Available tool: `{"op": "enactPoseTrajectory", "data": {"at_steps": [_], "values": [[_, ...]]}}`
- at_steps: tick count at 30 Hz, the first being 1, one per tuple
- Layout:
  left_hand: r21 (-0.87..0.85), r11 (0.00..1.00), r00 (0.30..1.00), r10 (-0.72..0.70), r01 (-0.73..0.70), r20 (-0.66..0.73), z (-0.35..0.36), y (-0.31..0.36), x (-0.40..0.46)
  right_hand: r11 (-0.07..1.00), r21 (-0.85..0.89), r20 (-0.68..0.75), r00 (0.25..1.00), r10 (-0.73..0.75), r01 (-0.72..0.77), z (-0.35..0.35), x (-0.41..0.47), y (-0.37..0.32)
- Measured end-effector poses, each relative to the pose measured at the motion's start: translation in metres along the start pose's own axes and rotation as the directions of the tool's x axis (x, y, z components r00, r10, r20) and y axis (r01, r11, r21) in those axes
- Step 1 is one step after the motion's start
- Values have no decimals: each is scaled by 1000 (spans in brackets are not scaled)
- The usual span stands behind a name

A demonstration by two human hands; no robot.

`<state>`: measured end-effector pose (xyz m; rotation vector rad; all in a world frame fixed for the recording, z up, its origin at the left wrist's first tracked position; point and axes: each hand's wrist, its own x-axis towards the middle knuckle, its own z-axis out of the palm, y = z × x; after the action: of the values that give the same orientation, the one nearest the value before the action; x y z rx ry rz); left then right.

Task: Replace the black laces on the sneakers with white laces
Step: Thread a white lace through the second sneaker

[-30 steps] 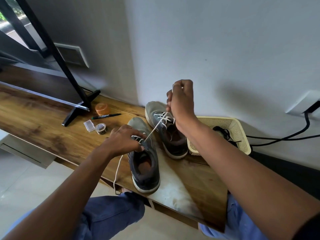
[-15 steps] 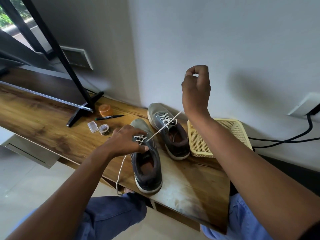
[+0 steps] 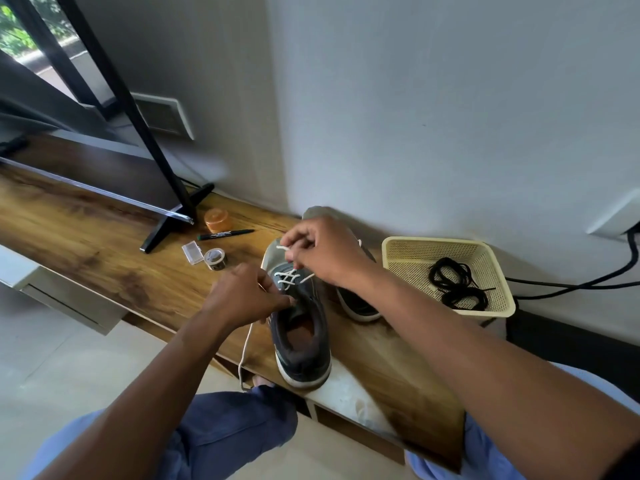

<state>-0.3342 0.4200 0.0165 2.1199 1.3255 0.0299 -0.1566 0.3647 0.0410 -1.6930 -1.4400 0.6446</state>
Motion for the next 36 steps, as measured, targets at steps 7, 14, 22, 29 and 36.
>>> {"op": "enactPoseTrajectory", "data": {"at_steps": [7, 14, 22, 29, 36], "values": [[-456, 852, 966, -215, 258, 146, -12, -9, 6, 979, -197, 102, 995, -22, 42, 21, -13, 9], [-552, 748, 929, -276, 369, 248, -12, -21, 13, 949, -302, 201, 979, -25, 86, 29, -20, 10], [-589, 715, 926, -270, 377, 264, -5, -29, 17, 934, -343, 144, 988, -48, 96, 40, -23, 15], [-618, 698, 932, -249, 362, 264, -9, -24, 12, 929, -347, 110, 990, -93, 126, 46, -25, 16], [-620, 714, 941, -179, 325, 286, -12, -23, 8, 916, -378, 77, 991, -110, 131, 48, -29, 14]]}}
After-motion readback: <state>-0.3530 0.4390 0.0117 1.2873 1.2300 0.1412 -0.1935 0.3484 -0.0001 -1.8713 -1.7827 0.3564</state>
